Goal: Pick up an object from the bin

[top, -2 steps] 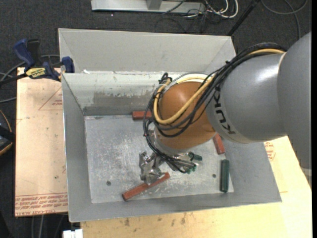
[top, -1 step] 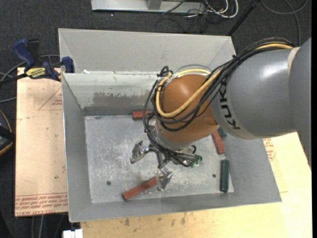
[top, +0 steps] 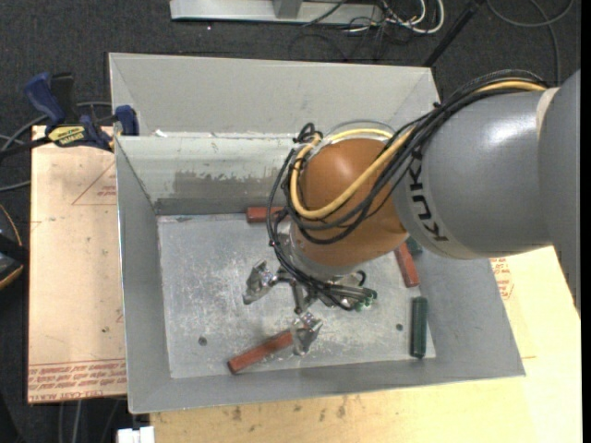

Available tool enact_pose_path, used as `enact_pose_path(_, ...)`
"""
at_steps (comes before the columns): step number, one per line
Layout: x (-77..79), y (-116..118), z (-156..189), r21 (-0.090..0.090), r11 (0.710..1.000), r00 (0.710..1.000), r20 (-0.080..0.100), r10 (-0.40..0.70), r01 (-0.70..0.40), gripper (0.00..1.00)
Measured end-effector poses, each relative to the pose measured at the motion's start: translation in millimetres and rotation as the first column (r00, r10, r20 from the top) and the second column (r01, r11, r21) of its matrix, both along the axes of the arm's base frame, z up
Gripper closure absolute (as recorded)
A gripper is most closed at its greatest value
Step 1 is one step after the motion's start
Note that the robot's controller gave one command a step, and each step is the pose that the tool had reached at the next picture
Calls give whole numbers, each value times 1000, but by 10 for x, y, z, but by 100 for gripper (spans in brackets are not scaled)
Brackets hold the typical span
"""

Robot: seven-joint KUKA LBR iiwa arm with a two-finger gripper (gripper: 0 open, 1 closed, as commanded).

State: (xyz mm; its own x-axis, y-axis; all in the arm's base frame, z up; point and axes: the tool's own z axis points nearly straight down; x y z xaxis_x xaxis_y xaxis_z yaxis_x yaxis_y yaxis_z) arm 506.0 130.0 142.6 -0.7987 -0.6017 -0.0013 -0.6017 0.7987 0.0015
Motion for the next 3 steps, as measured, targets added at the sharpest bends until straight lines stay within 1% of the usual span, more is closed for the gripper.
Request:
enact_pose_path(1, -64, -2, -659, 7, 1000, 1000, 16, 20, -20, 100)
enact_pose_path(2, -64, -2, -659, 7, 1000, 1000, 16, 20, -20, 100)
enact_pose_path(3, -29, -63, -656, 11, 982, 982, 21, 189, -189, 100)
